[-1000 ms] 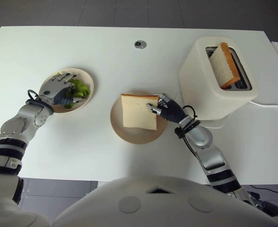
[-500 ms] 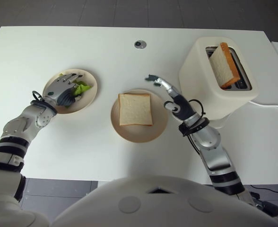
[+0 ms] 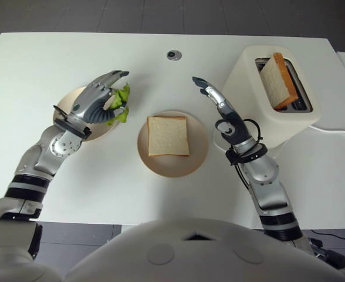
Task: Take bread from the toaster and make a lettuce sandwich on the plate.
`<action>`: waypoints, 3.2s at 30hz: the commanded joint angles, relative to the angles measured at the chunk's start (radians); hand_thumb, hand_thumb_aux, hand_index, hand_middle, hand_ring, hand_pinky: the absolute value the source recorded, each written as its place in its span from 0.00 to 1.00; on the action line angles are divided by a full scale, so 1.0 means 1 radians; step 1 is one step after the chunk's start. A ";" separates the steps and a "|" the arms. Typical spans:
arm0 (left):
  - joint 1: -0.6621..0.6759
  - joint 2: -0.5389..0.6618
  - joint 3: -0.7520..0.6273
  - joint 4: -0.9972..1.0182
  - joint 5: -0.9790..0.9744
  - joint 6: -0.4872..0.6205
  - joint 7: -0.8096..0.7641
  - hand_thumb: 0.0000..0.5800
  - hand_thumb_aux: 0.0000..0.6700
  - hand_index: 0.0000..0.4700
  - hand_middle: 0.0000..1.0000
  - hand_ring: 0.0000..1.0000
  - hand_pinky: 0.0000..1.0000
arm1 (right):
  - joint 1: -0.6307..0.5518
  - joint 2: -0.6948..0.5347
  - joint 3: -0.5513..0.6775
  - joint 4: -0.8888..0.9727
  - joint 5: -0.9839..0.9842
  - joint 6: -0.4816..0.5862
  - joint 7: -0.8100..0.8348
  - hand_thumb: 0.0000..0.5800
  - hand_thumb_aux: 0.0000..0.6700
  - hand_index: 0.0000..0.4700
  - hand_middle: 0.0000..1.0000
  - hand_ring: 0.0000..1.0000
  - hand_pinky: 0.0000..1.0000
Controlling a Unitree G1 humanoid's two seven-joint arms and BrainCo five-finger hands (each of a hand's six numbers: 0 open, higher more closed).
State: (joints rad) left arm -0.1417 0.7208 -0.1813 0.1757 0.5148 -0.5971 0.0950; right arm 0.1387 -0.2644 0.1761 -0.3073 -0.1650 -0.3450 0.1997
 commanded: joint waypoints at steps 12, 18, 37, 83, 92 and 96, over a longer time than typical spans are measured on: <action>0.041 -0.215 -0.251 0.005 0.151 -0.037 -0.120 1.00 1.00 1.00 0.00 0.00 0.00 | -0.011 0.010 -0.015 -0.021 0.003 0.009 0.003 0.00 0.00 0.00 0.00 0.00 0.00; 0.039 -0.218 -0.246 0.006 0.158 -0.033 -0.120 0.00 0.00 0.00 0.00 0.00 0.00 | -0.015 0.011 -0.014 -0.016 0.002 0.009 0.004 0.00 0.00 0.00 0.00 0.00 0.00; 0.050 -0.293 -0.168 -0.051 -0.054 -0.062 -0.150 0.00 0.00 0.00 0.00 0.00 0.00 | -0.027 -0.071 -0.245 -0.238 0.013 -0.010 -0.017 0.00 0.00 0.00 0.00 0.00 0.00; 0.047 -0.374 -0.163 0.001 0.007 -0.072 -0.106 0.00 0.00 0.00 0.00 0.00 0.00 | -0.209 -0.575 -0.559 -0.025 -0.295 0.237 0.104 1.00 1.00 1.00 1.00 1.00 1.00; 0.034 -0.380 -0.149 0.019 -0.015 -0.081 -0.098 0.00 0.00 0.00 0.00 0.00 0.00 | -0.309 -0.530 -0.613 -0.091 -0.161 0.285 0.076 1.00 1.00 1.00 1.00 1.00 1.00; 0.031 -0.392 -0.112 0.016 -0.104 -0.095 -0.104 0.00 0.00 0.00 0.00 0.00 0.00 | -0.345 -0.487 -0.606 -0.162 -0.025 0.330 0.104 1.00 1.00 1.00 1.00 1.00 1.00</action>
State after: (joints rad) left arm -0.1047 0.3334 -0.3133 0.1915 0.4548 -0.6871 -0.0028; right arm -0.1867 -0.7727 -0.4344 -0.4354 -0.2501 -0.0407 0.2818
